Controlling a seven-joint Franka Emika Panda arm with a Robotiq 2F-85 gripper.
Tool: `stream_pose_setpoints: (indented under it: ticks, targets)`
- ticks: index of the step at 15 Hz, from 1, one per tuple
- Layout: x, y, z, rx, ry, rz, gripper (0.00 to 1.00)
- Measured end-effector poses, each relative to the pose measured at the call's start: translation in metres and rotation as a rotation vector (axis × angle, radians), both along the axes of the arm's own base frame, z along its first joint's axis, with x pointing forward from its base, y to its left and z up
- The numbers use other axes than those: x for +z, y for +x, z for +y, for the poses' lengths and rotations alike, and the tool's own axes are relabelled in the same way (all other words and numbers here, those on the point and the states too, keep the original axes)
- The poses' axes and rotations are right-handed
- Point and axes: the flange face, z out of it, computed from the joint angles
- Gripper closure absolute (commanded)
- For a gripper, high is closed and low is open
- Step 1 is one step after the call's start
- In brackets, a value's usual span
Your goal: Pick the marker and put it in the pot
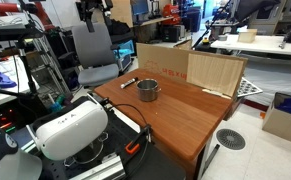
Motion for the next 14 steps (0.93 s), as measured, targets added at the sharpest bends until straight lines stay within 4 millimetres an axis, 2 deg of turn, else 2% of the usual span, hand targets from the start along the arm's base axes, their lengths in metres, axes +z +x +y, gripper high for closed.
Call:
stream_pose_setpoints:
  ticks: [6,14]
  targets:
    - [-0.016,0.008,0.000,-0.015,0.050,-0.084,0.00]
    - [-0.069,0.032,-0.001,-0.011,0.110,-0.091,0.00]
